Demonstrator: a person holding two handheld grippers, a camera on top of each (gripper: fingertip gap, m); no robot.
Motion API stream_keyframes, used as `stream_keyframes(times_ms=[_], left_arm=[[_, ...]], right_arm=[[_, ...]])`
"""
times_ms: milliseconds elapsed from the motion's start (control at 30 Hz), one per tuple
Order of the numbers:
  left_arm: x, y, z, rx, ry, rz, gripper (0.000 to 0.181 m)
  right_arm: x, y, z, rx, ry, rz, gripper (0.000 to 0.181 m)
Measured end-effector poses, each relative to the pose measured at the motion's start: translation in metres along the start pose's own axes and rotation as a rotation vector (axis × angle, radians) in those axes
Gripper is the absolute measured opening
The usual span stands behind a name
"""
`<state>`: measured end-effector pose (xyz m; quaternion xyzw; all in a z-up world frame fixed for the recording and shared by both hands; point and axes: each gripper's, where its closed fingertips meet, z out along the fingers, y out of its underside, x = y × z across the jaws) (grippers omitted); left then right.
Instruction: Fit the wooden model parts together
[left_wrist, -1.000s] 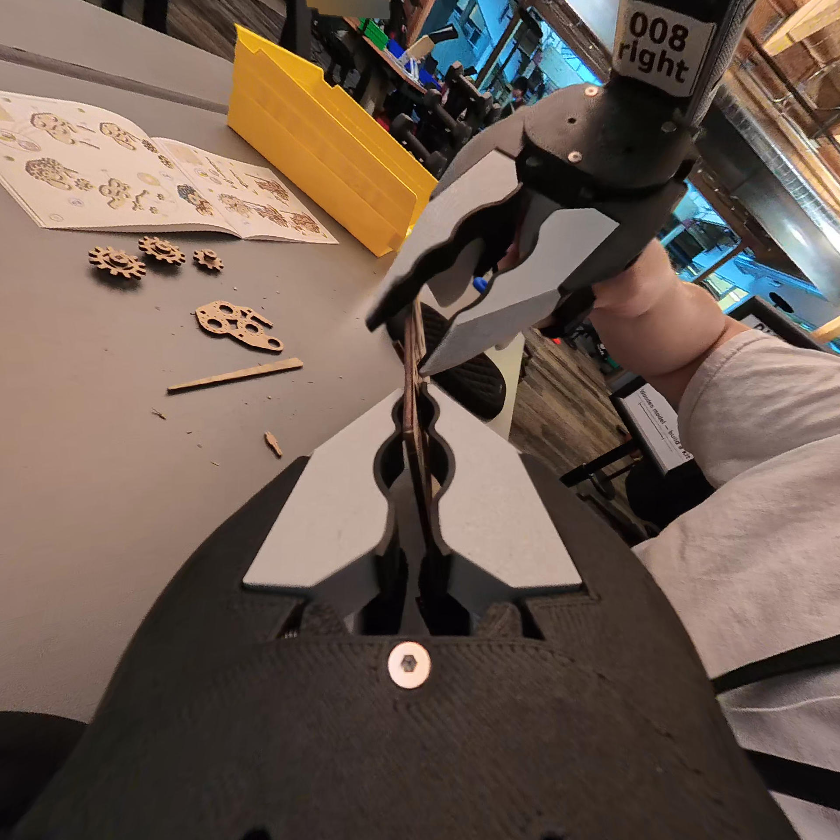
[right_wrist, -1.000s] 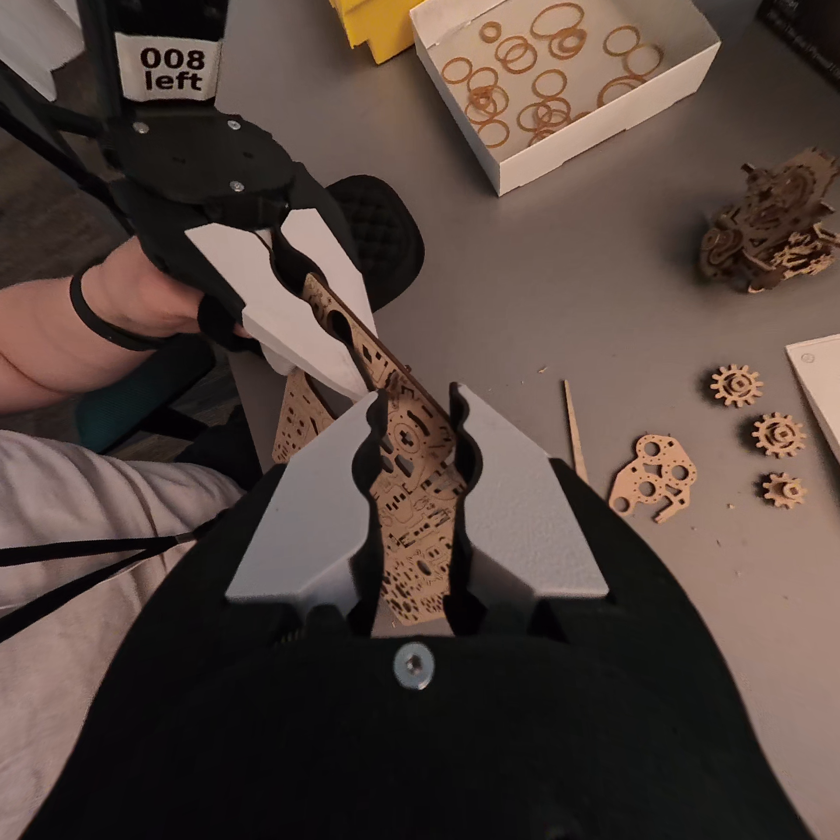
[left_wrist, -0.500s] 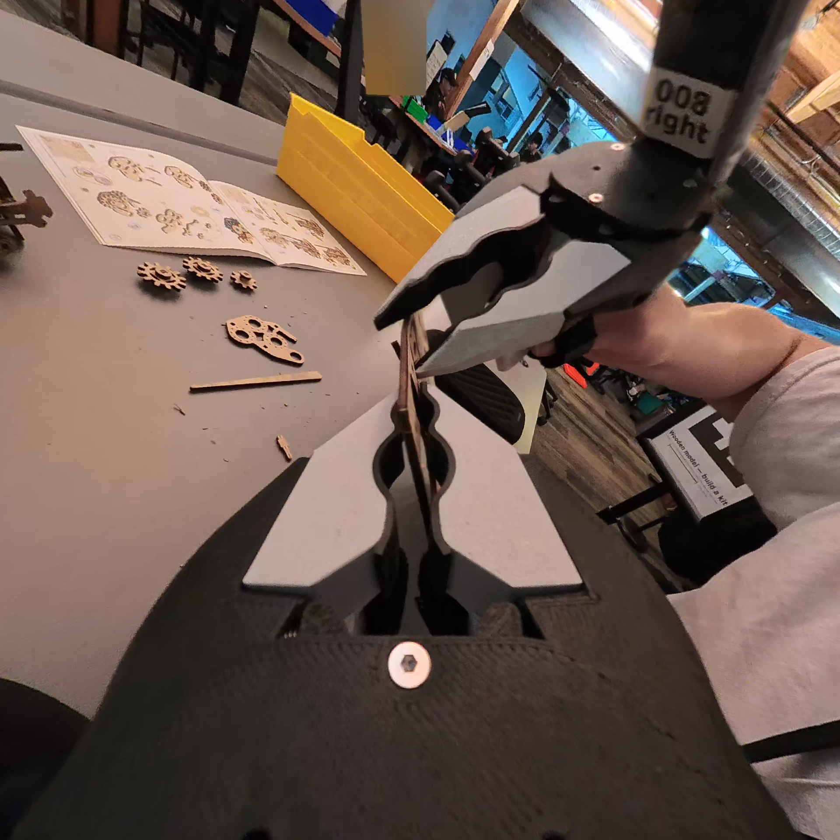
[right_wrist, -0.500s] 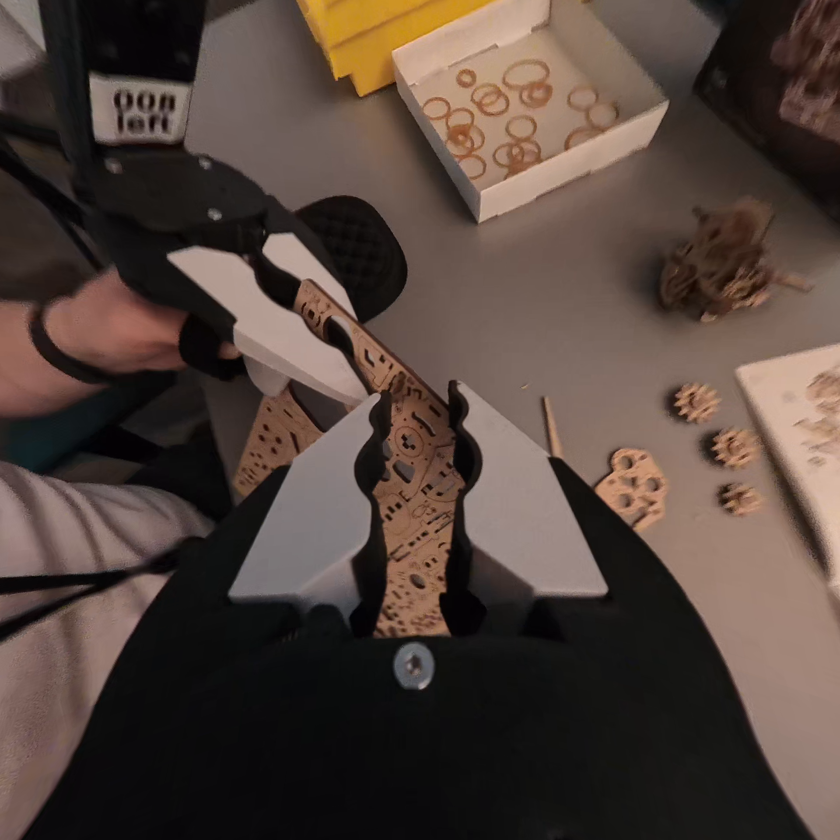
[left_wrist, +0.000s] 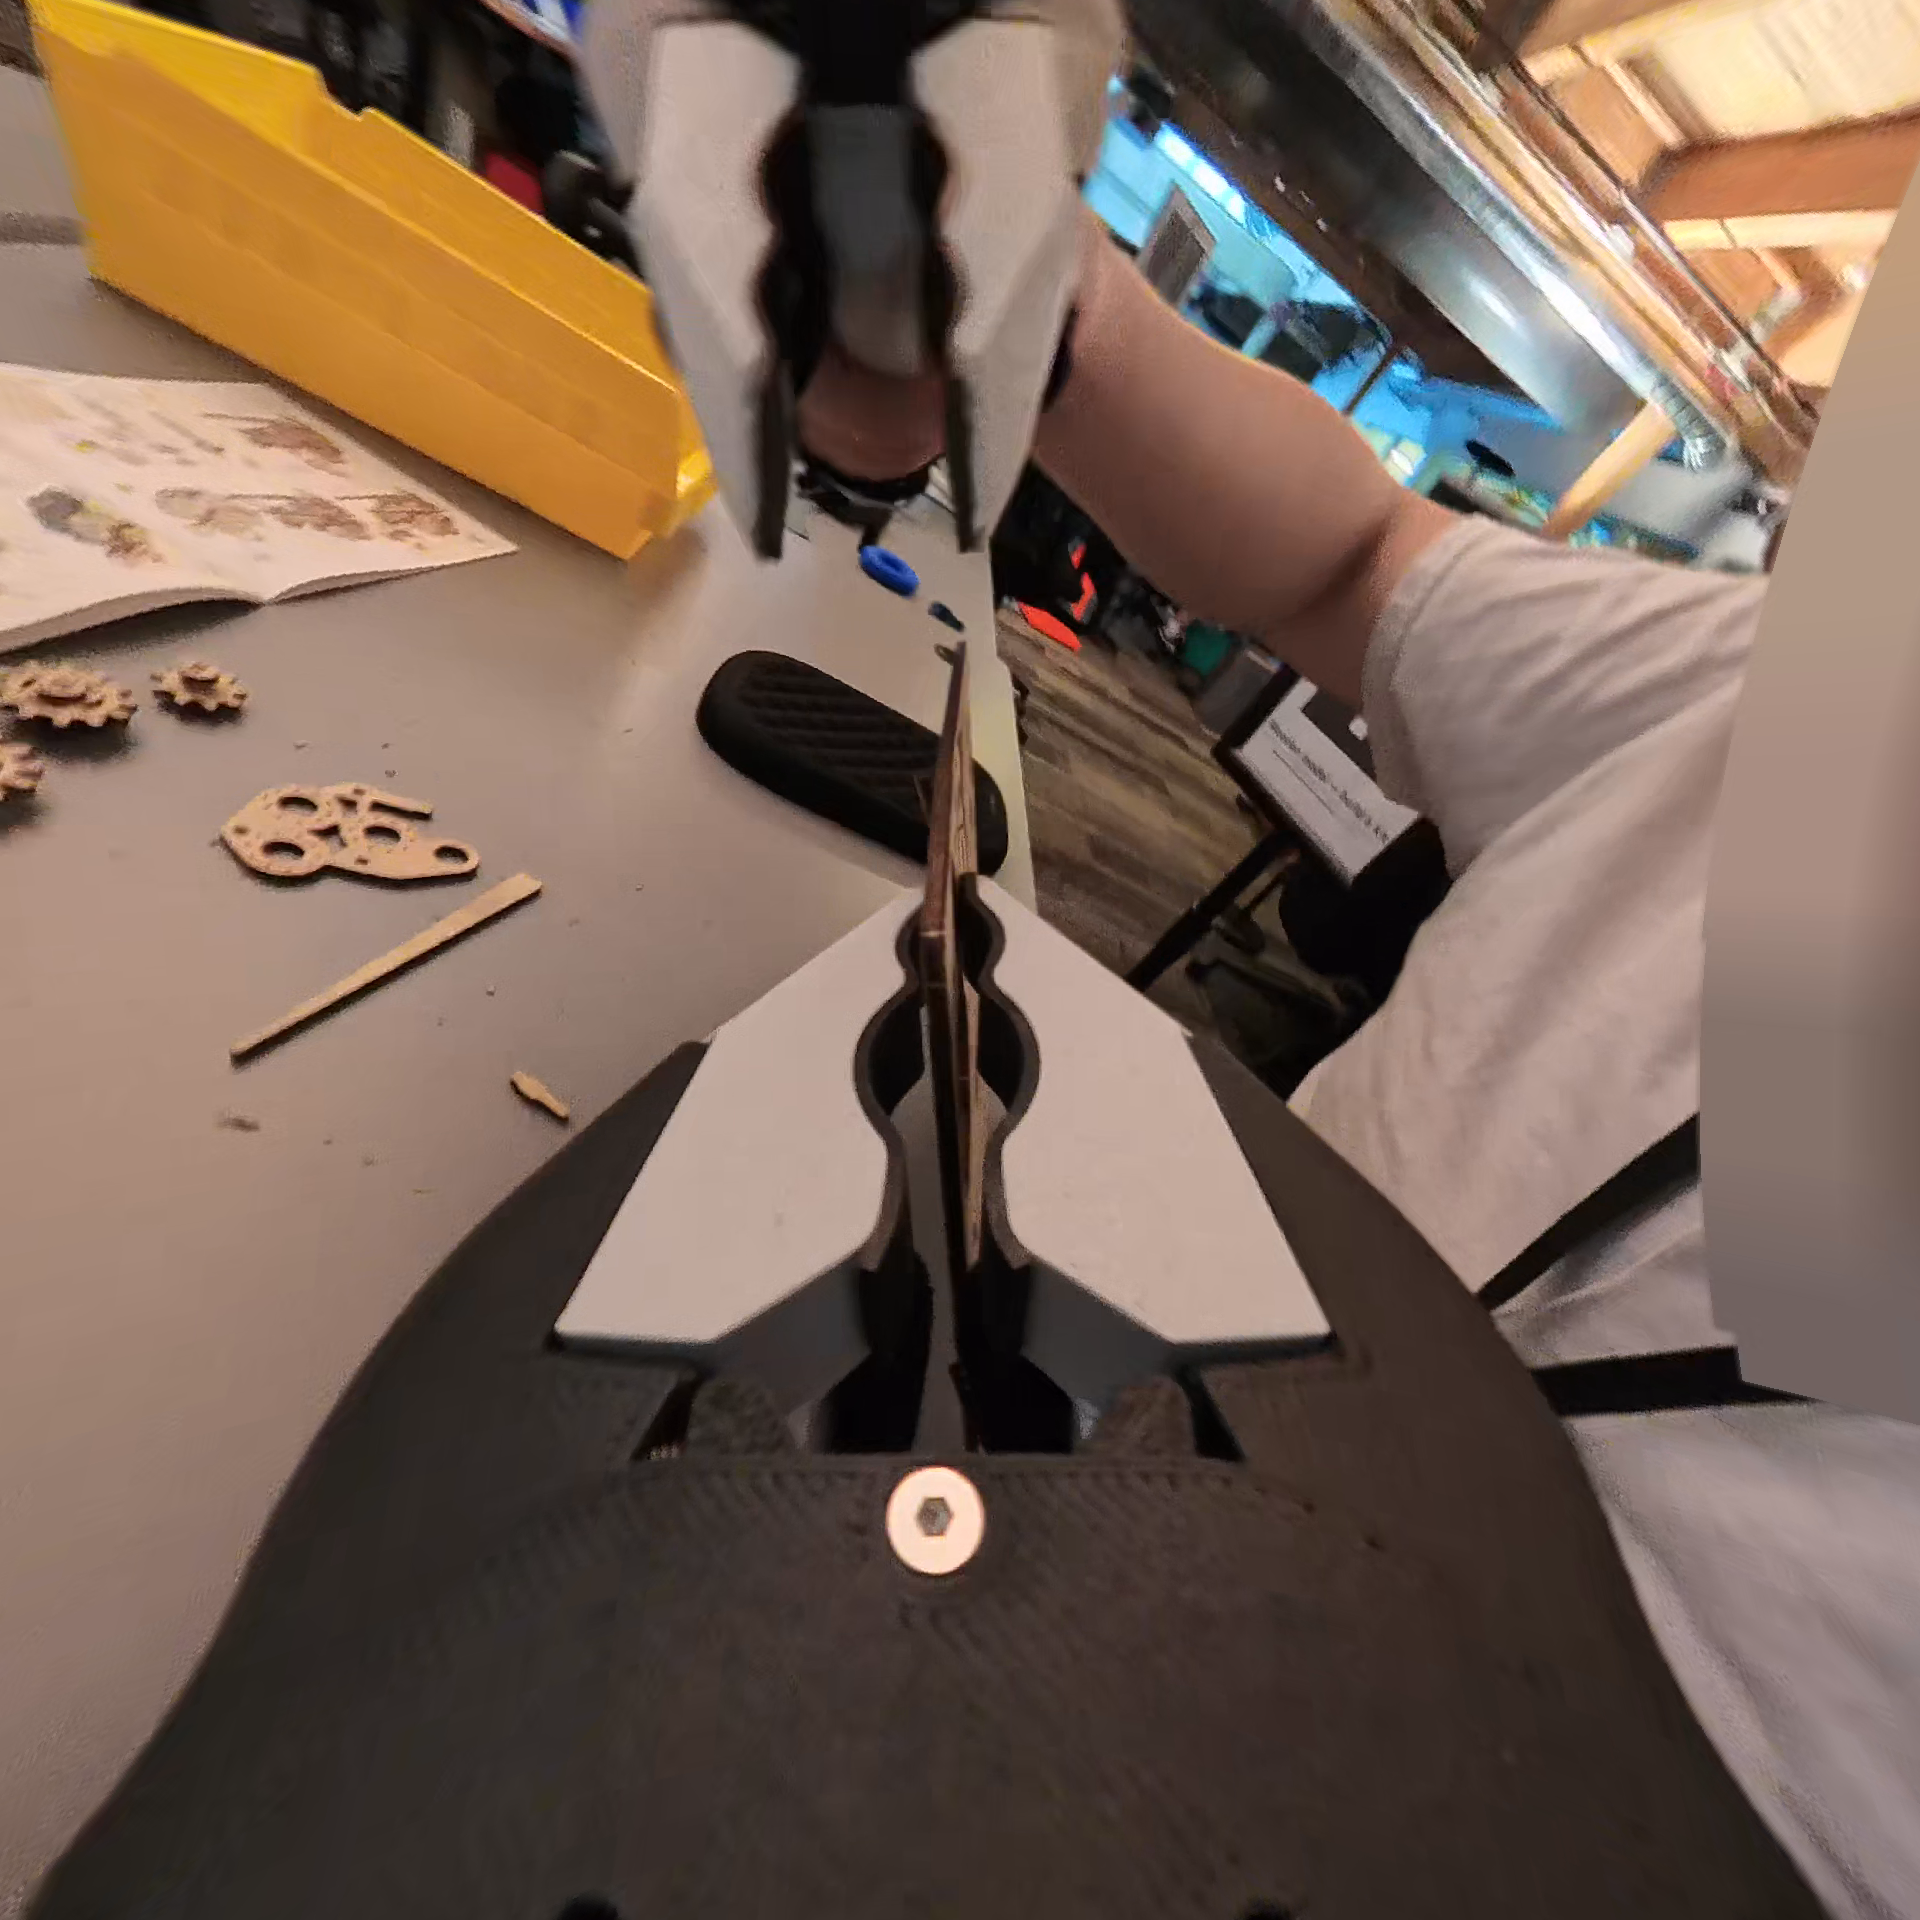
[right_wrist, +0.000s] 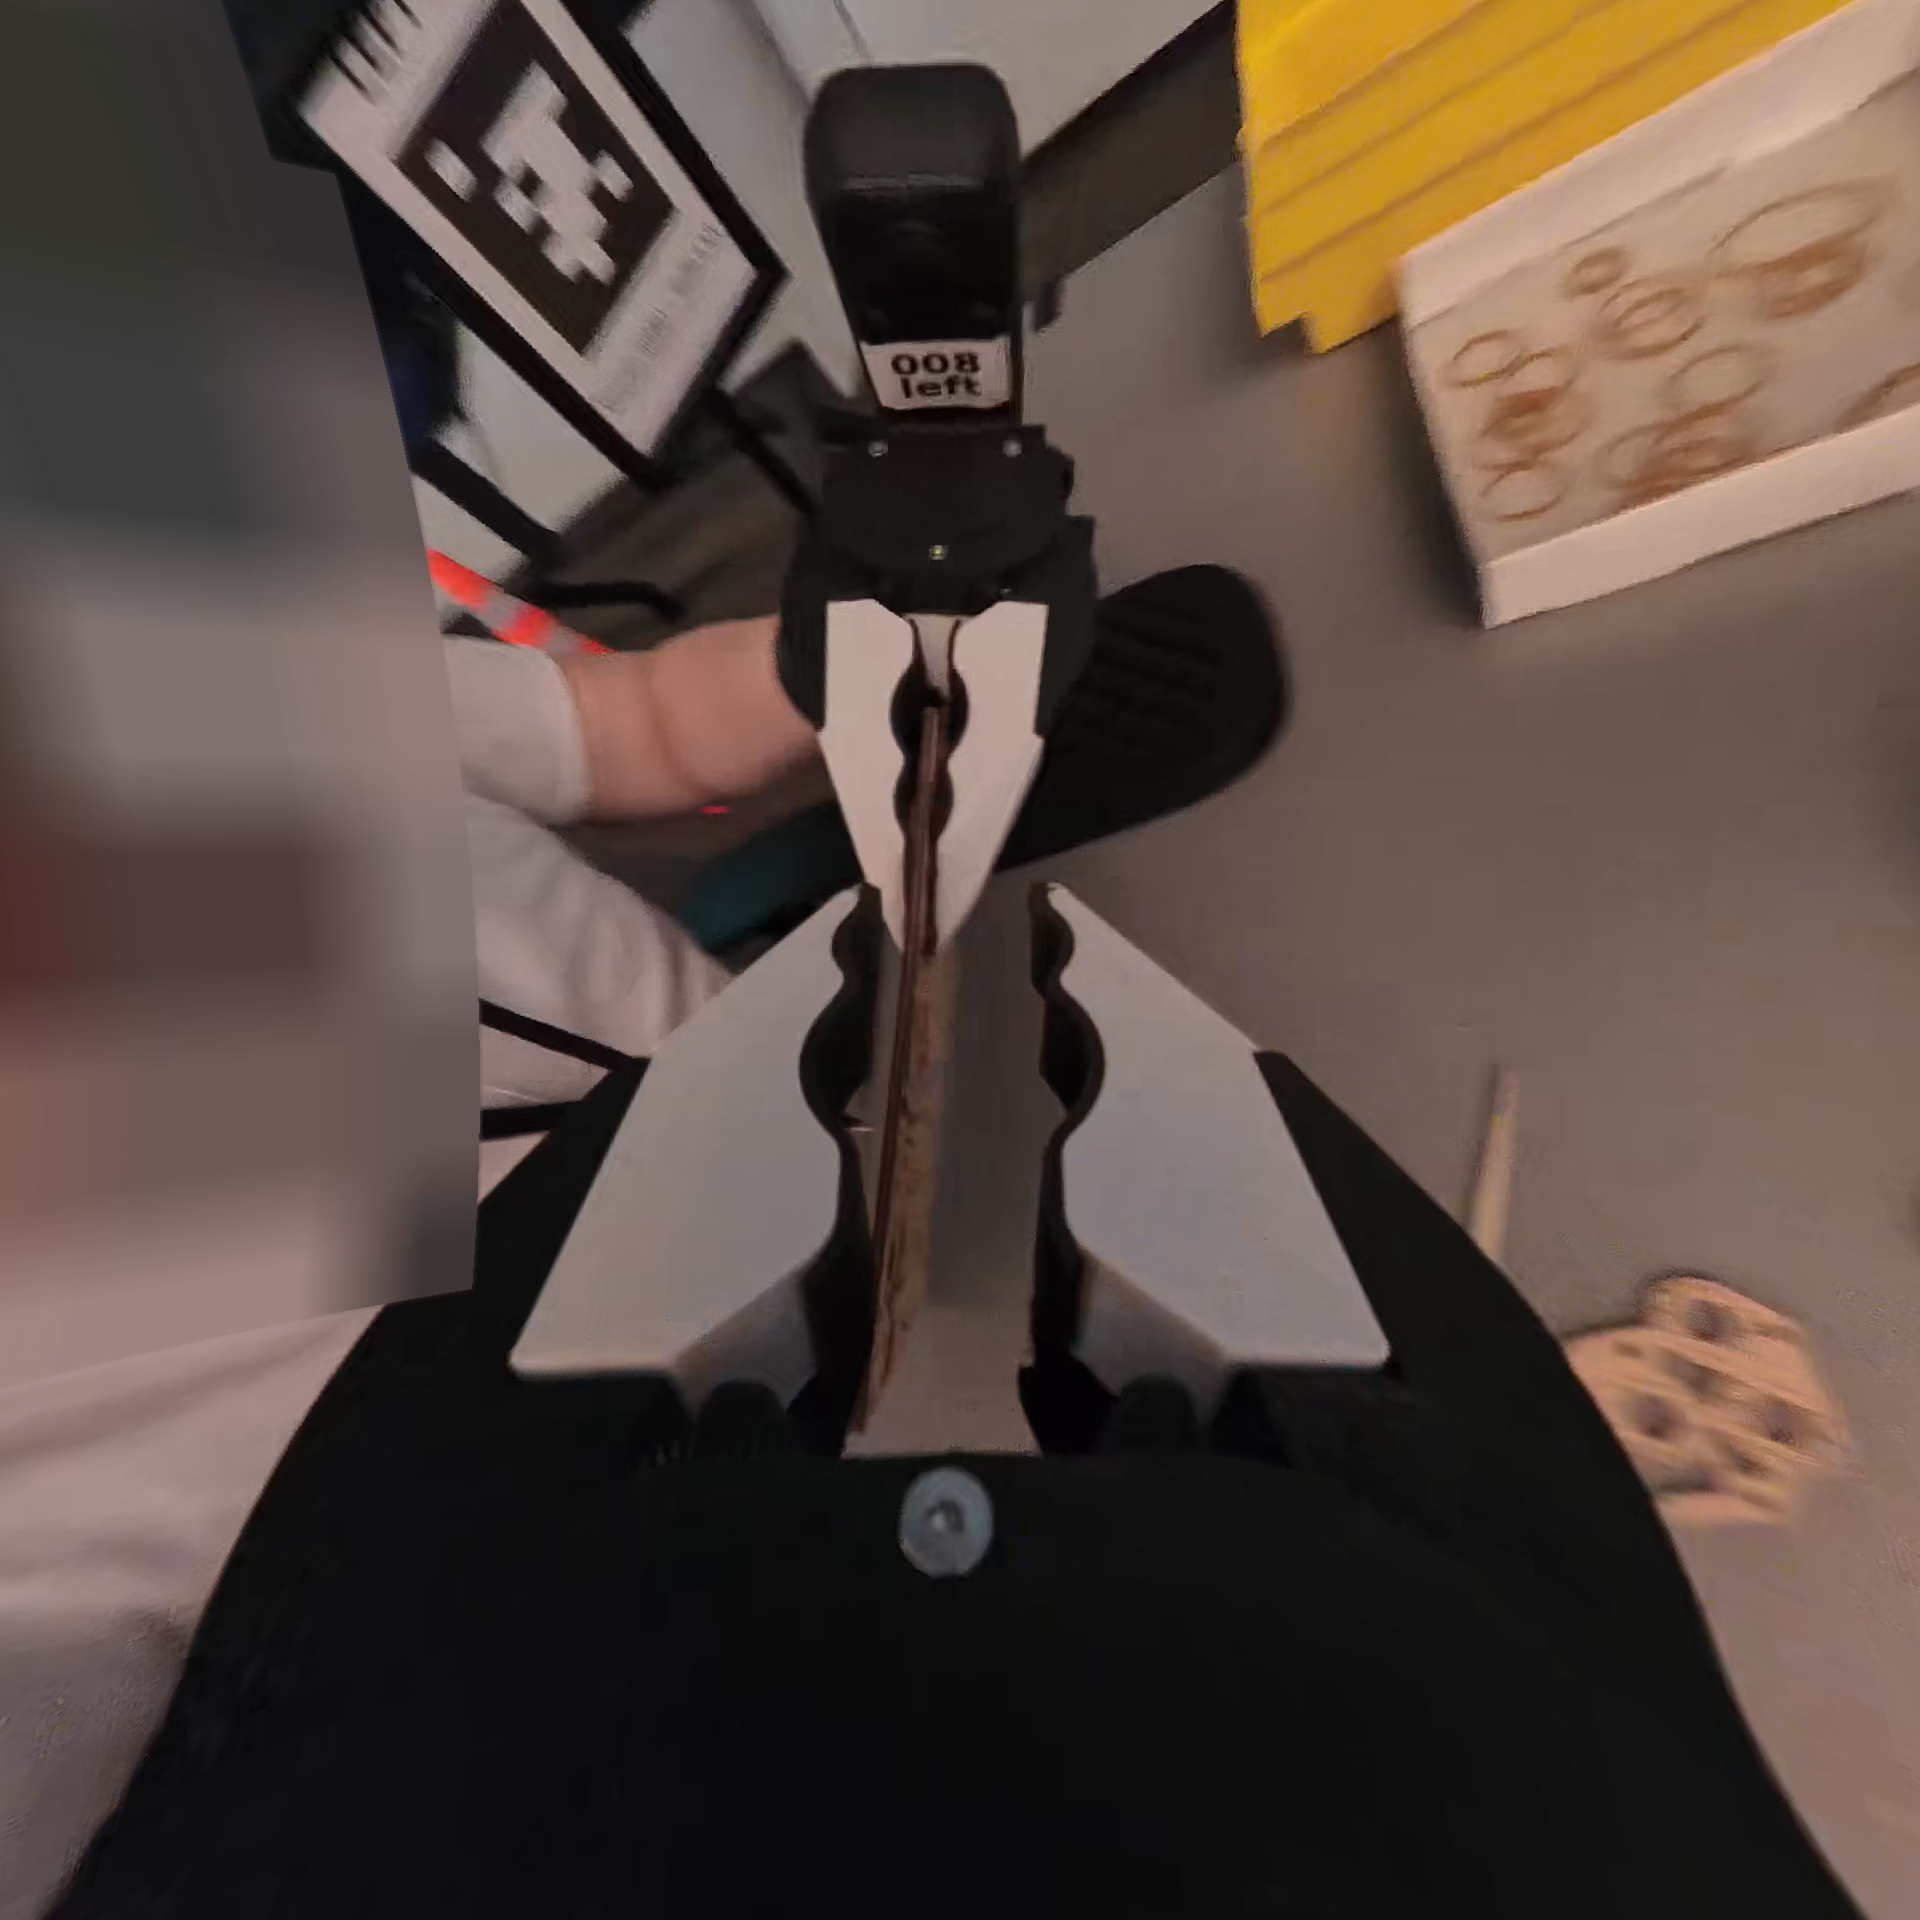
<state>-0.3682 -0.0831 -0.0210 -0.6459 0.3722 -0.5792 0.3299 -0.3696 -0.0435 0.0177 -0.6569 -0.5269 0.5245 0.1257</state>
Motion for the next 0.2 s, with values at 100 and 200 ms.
stream_keyframes(times_ms=[100, 200], left_arm=[[0.002, -0.003, 0.004, -0.039, 0.030, 0.046, 0.000], [0.005, -0.004, 0.006, -0.055, 0.054, 0.082, 0.001]], right_arm=[[0.003, 0.012, 0.016, -0.022, -0.134, 0.151, 0.026], [0.003, 0.025, 0.024, -0.053, -0.215, 0.202, 0.026]])
